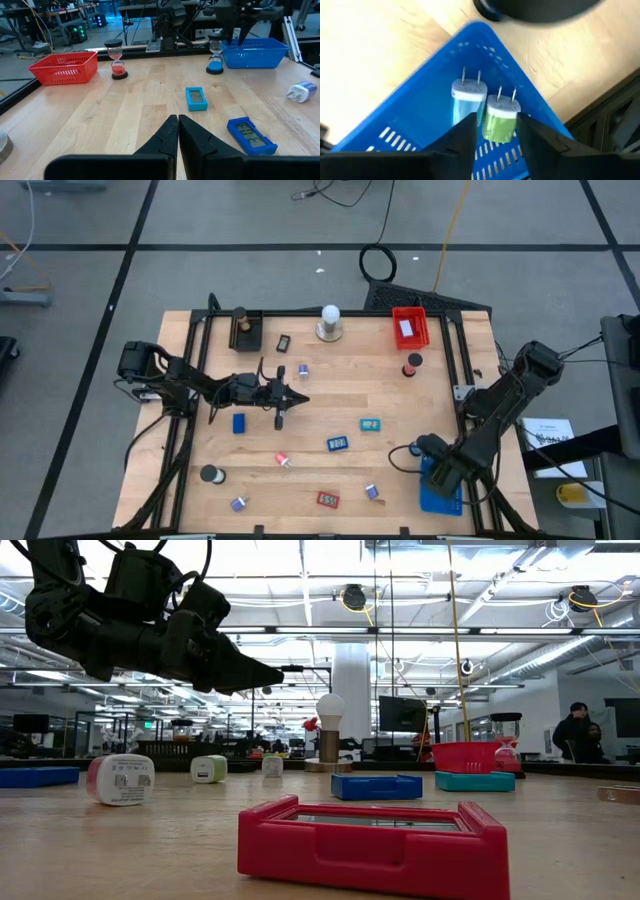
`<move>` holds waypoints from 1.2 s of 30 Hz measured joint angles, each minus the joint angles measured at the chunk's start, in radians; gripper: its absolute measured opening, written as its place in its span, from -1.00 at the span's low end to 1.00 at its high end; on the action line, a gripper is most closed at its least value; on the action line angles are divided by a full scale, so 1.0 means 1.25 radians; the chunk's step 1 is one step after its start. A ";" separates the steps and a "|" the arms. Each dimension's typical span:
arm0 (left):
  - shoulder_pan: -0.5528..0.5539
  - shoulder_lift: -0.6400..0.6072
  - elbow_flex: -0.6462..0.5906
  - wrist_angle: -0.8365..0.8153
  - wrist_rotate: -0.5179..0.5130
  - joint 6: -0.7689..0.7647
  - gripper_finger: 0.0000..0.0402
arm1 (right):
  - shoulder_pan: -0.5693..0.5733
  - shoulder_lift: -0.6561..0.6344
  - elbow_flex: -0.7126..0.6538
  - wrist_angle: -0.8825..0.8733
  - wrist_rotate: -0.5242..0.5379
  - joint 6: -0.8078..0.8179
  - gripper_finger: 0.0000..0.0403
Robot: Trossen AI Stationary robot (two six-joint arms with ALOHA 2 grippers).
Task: Pick & Place Office items
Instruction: Put the blue hourglass into the black bin
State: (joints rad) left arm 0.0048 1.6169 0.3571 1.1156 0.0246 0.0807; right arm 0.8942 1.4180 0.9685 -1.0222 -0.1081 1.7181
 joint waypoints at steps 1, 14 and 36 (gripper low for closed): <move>0.000 0.000 0.000 0.000 0.000 0.000 -0.89 | -0.007 -0.006 0.000 0.000 0.000 -0.012 -0.47; 0.001 0.000 0.000 -0.028 -0.015 0.036 -0.89 | -0.122 -0.104 0.001 -0.016 -0.017 -0.219 -0.95; 0.001 0.000 0.034 -0.090 -0.069 -0.030 -0.89 | -0.486 -0.140 0.012 0.013 0.066 -0.820 -1.00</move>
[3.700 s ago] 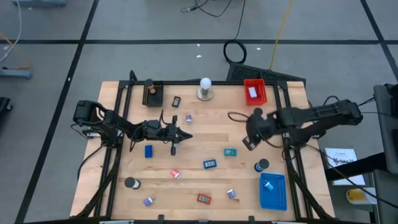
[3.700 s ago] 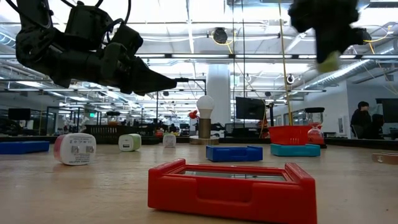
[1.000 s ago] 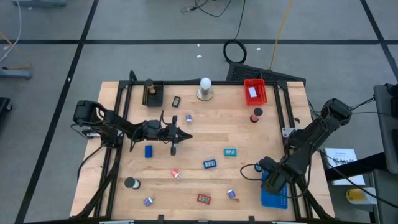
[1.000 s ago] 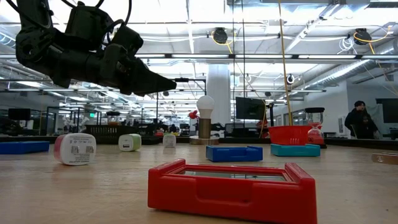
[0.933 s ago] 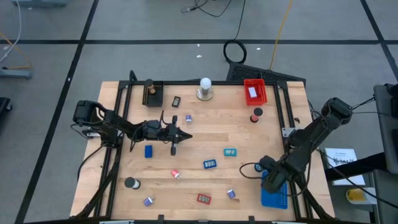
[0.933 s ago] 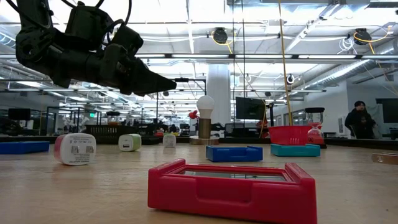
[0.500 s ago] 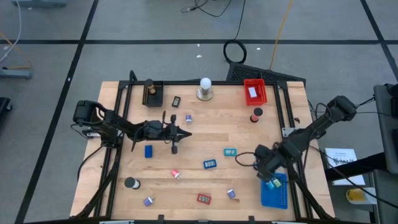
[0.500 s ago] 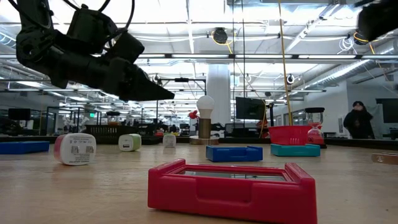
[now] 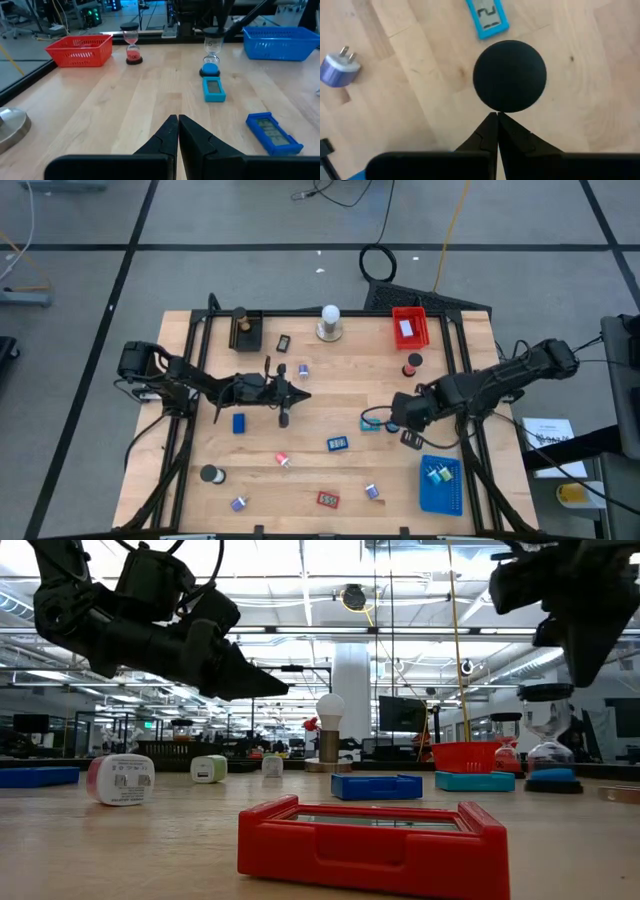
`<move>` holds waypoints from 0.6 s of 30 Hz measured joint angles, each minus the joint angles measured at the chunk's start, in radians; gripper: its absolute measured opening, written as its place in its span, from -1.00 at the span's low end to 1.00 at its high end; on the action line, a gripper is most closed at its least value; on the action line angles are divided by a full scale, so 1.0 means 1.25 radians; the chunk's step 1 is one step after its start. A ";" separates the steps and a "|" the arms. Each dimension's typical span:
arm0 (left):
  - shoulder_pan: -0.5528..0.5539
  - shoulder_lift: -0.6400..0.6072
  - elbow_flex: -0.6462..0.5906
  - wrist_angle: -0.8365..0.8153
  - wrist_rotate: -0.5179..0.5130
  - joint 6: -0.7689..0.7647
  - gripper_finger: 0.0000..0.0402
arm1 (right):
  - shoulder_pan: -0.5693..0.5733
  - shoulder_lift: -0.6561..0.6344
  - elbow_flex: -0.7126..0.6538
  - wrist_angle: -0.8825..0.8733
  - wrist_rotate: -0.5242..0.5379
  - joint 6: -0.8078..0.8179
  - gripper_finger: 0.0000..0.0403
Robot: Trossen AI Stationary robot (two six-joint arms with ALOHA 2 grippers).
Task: Pick & Place Office items
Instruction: Put the blue hourglass into the black bin
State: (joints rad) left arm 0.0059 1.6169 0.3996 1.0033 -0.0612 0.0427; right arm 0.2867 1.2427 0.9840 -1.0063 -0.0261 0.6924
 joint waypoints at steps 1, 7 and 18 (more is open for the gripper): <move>0.000 0.000 0.000 -0.003 0.000 0.000 -0.89 | -0.007 0.000 0.000 -0.002 0.000 -0.002 -1.00; 0.000 0.000 0.000 -0.006 0.000 0.000 -0.89 | -0.014 -0.014 0.000 -0.066 -0.002 0.046 -0.95; 0.000 0.000 0.000 -0.005 -0.001 0.000 -0.89 | -0.014 -0.080 0.000 -0.015 0.086 0.101 -0.53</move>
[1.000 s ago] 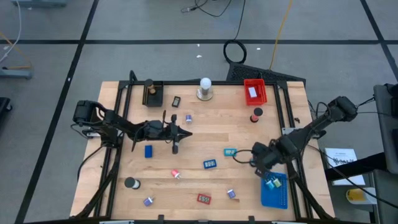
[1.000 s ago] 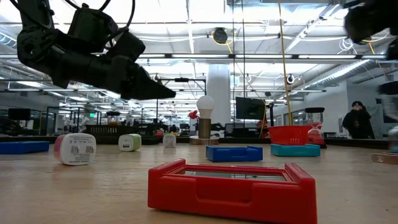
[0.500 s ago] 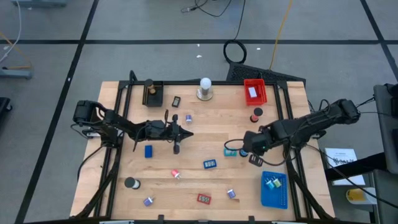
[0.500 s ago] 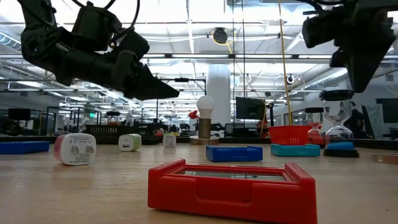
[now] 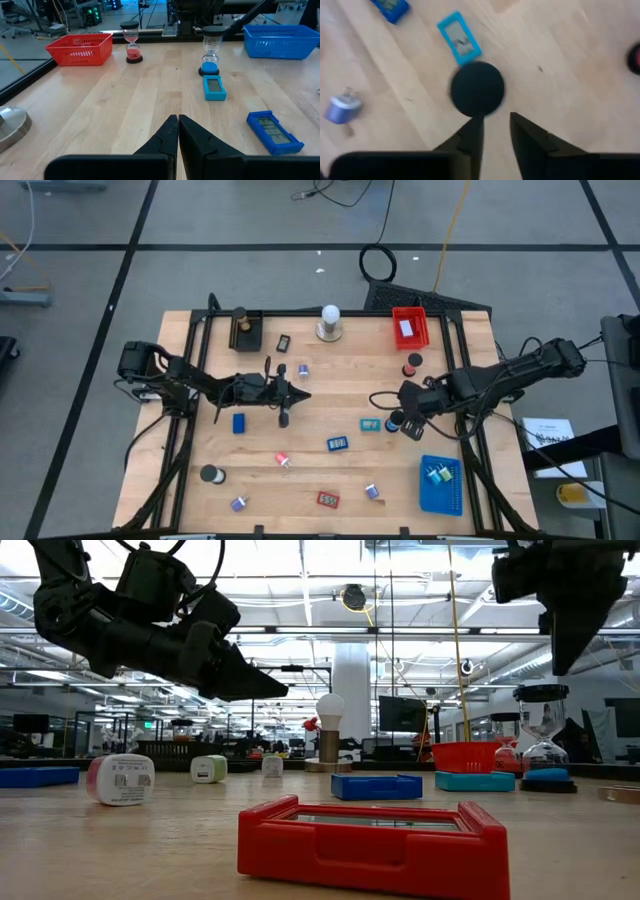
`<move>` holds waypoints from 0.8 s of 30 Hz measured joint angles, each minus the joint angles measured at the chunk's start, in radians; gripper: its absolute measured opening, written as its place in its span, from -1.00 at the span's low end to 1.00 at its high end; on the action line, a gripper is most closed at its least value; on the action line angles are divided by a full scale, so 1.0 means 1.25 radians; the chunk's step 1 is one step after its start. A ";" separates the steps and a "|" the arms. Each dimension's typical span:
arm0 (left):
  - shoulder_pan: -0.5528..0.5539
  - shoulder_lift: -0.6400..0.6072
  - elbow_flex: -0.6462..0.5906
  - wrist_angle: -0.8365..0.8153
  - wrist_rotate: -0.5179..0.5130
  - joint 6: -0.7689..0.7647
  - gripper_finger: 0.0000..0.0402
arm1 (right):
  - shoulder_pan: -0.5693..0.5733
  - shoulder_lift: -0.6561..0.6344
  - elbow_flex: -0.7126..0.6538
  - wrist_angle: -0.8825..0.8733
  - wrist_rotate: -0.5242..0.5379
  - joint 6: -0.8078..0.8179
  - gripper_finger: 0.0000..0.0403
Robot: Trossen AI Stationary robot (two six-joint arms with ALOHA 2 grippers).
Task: Pick & Place Office items
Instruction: Put the blue hourglass into the black bin
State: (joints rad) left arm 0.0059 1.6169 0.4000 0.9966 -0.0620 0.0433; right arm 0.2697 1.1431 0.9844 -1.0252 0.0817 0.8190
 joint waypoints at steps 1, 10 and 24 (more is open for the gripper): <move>0.000 0.000 0.000 0.000 0.000 0.000 -0.89 | 0.000 0.000 0.000 0.013 0.000 0.000 -0.45; 0.000 0.000 0.000 0.000 0.000 0.000 -0.89 | 0.028 0.054 0.000 0.064 0.074 -0.068 0.31; 0.000 0.000 0.000 -0.006 0.000 -0.002 -0.89 | 0.064 0.166 -0.020 0.091 0.084 -0.129 0.57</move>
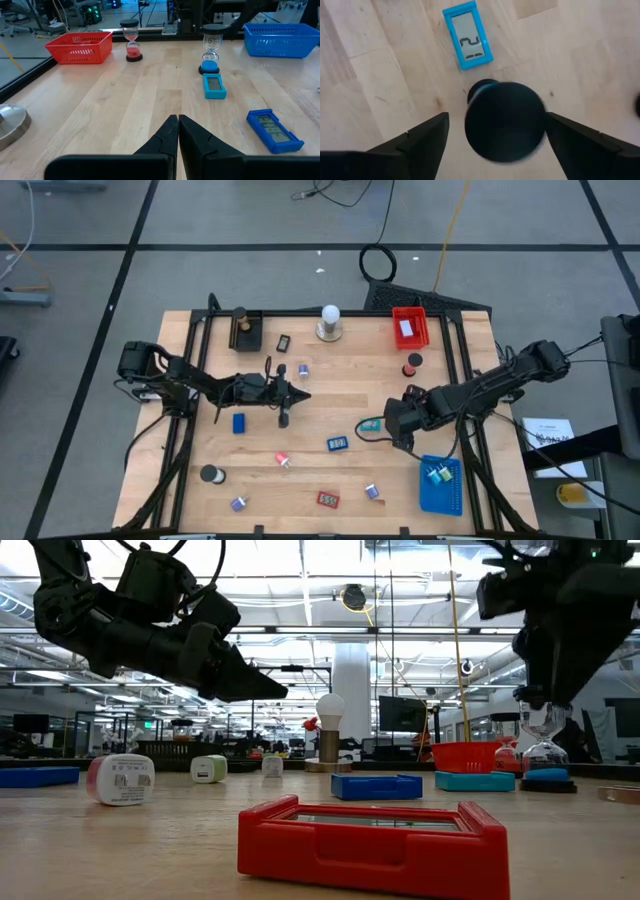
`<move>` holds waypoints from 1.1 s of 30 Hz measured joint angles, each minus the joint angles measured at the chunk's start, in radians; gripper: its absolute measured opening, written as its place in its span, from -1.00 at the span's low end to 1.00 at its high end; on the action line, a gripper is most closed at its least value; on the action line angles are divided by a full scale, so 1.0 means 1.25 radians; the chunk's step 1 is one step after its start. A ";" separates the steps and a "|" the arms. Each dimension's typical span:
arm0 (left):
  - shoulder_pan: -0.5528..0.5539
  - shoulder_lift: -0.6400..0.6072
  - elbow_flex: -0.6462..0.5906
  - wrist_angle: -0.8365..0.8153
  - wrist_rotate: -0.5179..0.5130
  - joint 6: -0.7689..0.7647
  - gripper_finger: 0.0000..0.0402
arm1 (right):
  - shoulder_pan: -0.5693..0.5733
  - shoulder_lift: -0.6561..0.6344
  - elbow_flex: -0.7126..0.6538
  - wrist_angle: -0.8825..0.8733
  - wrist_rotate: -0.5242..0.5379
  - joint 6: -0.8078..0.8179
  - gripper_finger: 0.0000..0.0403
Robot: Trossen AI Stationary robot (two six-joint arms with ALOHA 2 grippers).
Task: Pick & Place Office items
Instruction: Put the blue hourglass into the black bin
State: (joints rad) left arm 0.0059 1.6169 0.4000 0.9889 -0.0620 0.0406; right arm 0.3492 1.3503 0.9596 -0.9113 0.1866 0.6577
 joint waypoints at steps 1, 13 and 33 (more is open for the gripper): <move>0.000 0.000 0.000 0.000 0.000 0.000 -0.89 | 0.000 0.002 -0.010 0.013 -0.001 -0.004 0.54; -0.004 0.000 0.000 -0.042 0.007 -0.011 -0.89 | 0.000 -0.003 -0.068 0.076 -0.003 0.004 -0.05; -0.010 0.000 0.000 -0.064 0.008 0.002 -0.89 | 0.000 -0.027 -0.068 0.094 -0.001 0.008 -0.27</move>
State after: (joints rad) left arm -0.0071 1.6169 0.4000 0.9085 -0.0525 0.0437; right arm 0.3492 1.3163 0.8742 -0.7936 0.1856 0.6682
